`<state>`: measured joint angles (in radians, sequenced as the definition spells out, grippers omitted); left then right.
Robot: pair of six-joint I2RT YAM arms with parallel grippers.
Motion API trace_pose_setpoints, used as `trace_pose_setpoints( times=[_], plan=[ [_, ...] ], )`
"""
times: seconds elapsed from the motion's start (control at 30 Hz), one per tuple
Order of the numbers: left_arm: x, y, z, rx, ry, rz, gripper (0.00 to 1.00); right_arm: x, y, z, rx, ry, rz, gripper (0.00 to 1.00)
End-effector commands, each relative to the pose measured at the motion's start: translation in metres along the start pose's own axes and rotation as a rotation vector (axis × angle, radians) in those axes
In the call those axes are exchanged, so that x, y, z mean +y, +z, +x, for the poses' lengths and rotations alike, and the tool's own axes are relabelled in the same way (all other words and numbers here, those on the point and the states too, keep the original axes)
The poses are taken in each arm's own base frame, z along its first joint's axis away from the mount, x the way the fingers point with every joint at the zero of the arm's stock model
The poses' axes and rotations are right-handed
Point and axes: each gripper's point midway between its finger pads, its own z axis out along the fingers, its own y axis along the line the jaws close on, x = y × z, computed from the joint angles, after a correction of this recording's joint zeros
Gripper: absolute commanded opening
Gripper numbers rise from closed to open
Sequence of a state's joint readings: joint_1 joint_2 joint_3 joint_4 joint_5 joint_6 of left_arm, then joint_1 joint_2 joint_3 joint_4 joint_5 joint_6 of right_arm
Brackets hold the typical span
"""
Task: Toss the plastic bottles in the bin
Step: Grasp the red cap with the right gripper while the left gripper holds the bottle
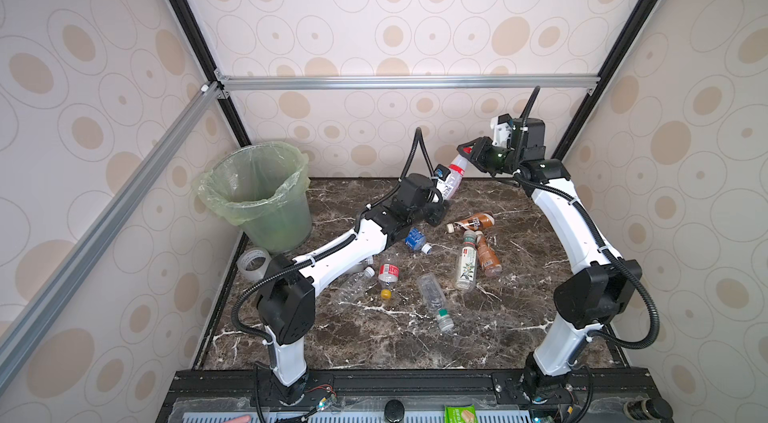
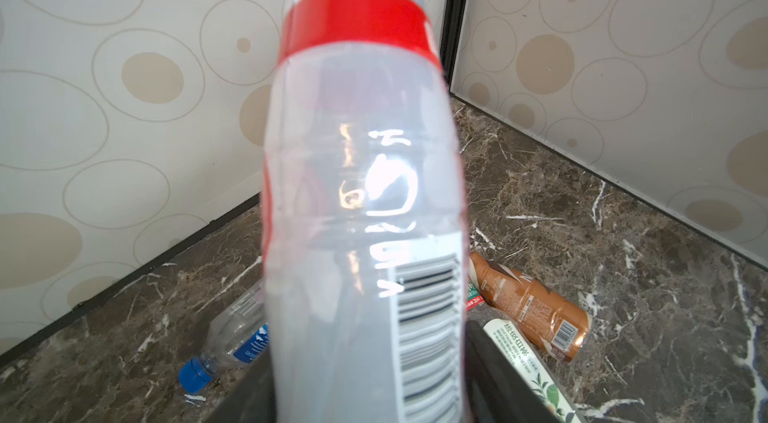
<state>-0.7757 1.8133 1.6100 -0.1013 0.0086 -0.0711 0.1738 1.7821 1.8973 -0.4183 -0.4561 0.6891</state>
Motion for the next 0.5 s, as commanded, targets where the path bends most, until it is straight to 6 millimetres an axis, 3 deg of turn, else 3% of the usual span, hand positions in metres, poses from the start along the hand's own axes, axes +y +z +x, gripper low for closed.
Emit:
trace_pose_setpoints(
  times=[0.0, 0.13, 0.23, 0.47],
  plan=[
    [0.002, -0.015, -0.025, -0.070, -0.022, -0.023, 0.73, 0.006, -0.007, 0.000, -0.018, -0.007, -0.016, 0.17],
    [0.011, -0.019, -0.026, -0.075, -0.108, -0.060, 0.87, 0.010, -0.013, -0.006, -0.072, -0.015, -0.034, 0.16],
    [0.030, -0.026, -0.027, -0.081, -0.242, -0.139, 0.96, 0.018, -0.022, -0.016, -0.143, -0.025, -0.061, 0.16],
    [0.075, -0.047, -0.038, -0.155, -0.746, -0.172, 0.99, 0.032, -0.050, -0.042, -0.347, 0.000, -0.119, 0.17]
  ],
)
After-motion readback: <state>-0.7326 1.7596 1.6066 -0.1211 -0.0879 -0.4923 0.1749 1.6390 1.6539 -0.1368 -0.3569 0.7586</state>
